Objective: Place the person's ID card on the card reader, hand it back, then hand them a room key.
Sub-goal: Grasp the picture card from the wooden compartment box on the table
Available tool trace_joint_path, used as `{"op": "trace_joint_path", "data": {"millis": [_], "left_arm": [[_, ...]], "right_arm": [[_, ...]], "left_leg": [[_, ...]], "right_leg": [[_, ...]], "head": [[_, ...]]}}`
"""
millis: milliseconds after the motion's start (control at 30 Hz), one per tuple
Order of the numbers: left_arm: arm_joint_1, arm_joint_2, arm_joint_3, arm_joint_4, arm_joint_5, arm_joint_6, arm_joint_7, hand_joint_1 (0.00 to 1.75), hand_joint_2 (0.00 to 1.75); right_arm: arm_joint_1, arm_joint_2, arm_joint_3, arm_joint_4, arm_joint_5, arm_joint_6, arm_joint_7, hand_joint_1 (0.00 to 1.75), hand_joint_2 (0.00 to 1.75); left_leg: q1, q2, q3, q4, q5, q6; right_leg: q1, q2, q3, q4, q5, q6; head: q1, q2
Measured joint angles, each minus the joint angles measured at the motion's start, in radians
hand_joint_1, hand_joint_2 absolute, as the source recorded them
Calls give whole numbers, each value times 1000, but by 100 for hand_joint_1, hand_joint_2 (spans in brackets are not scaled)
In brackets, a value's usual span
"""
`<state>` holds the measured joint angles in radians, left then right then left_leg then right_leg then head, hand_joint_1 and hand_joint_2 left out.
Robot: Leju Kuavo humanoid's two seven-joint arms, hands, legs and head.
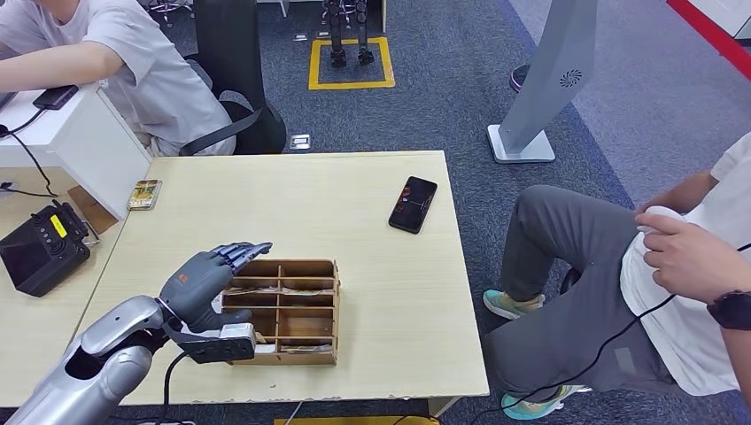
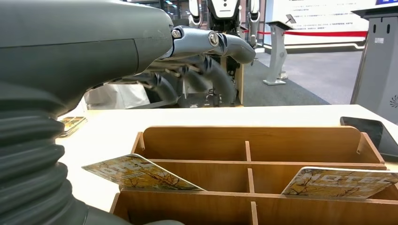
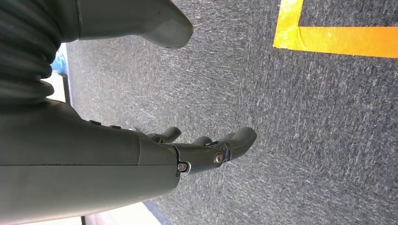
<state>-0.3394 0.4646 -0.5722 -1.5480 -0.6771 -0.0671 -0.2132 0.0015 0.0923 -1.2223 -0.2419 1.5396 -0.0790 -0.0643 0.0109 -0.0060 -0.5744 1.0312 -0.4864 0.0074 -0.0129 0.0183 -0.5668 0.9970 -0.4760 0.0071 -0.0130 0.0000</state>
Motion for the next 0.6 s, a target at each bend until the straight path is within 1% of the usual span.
{"op": "trace_joint_path", "data": {"millis": [400, 600], "left_arm": [[0, 1, 0, 0, -11, 5, -1, 0, 175], [-2, 11, 16, -1, -49, 40, 29, 0, 175]], "right_arm": [[0, 0, 0, 0, 0, 0, 2, 0, 175], [1, 0, 0, 0, 0, 0, 1, 0, 175]], "left_leg": [[0, 0, 0, 0, 0, 0], [0, 0, 0, 0, 0, 0]], "right_leg": [[0, 0, 0, 0, 0, 0], [0, 0, 0, 0, 0, 0]], "head": [[0, 0], [0, 0]]}}
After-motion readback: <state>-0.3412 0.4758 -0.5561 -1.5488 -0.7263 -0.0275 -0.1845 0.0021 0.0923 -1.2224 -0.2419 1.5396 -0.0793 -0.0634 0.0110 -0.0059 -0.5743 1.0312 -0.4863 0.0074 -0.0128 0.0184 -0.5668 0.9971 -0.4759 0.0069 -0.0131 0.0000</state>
